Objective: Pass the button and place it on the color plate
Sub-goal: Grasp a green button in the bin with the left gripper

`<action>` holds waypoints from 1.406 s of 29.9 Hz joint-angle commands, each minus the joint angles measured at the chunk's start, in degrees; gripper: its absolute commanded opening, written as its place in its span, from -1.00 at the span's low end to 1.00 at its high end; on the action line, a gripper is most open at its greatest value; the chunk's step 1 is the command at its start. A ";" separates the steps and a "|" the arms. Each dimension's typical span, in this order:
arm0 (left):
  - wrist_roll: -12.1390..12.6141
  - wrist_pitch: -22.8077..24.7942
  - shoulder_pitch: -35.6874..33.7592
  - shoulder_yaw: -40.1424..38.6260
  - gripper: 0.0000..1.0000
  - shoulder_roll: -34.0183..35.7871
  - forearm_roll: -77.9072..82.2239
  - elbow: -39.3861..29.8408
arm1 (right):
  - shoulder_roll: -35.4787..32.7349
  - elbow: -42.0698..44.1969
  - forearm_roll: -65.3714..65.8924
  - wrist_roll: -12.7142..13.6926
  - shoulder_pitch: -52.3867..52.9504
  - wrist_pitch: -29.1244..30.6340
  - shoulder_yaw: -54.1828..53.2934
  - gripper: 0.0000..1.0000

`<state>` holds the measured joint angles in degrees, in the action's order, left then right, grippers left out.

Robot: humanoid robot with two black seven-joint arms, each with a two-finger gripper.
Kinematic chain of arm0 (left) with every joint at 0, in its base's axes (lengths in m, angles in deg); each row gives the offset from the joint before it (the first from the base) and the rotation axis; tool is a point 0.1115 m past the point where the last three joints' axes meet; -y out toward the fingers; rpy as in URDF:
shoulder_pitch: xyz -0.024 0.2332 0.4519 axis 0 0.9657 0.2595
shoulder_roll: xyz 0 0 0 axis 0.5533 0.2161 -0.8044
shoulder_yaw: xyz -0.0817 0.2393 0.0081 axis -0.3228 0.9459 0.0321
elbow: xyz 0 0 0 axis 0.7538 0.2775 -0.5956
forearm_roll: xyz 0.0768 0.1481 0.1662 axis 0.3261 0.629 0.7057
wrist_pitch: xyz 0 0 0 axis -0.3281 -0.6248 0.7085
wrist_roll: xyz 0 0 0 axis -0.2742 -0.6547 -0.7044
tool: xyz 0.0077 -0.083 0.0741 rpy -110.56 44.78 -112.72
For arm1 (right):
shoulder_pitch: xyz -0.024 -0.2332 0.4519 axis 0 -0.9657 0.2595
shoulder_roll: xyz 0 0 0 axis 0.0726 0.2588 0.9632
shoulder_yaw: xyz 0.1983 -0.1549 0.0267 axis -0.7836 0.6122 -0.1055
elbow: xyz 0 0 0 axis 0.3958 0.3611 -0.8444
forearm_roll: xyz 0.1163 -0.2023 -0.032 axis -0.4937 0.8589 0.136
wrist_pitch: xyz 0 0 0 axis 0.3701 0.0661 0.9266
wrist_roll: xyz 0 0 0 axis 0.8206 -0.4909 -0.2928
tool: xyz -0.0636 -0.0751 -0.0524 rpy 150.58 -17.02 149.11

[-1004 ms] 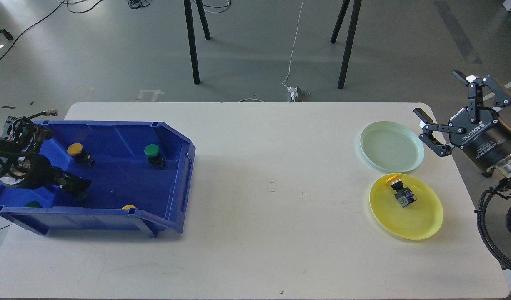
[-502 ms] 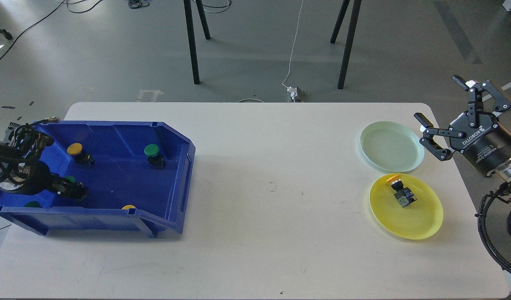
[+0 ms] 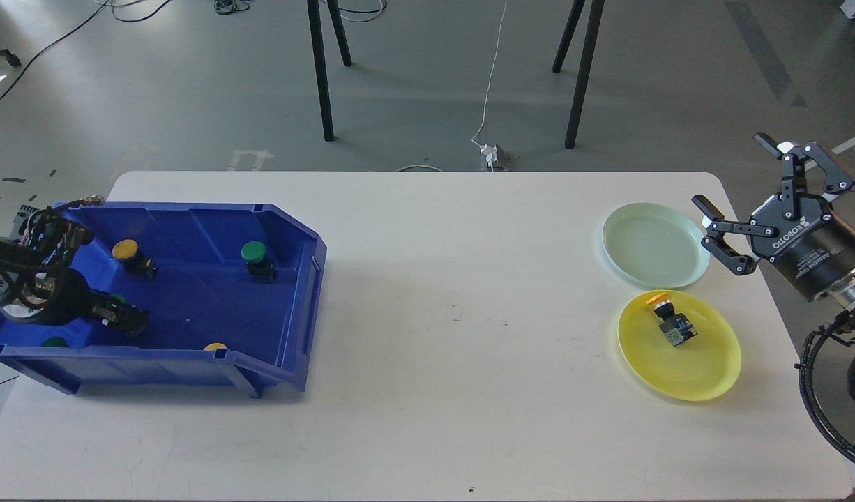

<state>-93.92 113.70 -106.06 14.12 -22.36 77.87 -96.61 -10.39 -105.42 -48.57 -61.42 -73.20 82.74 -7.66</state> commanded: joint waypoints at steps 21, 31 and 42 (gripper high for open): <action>0.00 0.14 -0.88 -0.35 -0.46 0.69 -0.32 -3.87 | 0.09 0.44 0.00 -0.65 -1.39 0.00 0.06 0.95; 0.00 0.98 -5.35 -2.29 -0.46 13.07 -3.56 -20.56 | 0.09 0.44 0.00 -1.35 -1.57 0.00 -0.03 0.95; 0.00 0.98 -6.15 -11.51 -0.46 22.59 -27.79 -41.49 | 0.97 0.36 0.18 -1.35 -1.48 0.08 -0.11 0.96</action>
<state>-93.90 114.70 -112.38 4.94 0.57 59.00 -135.13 -9.90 -104.98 -48.45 -62.82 -74.71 82.73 -7.69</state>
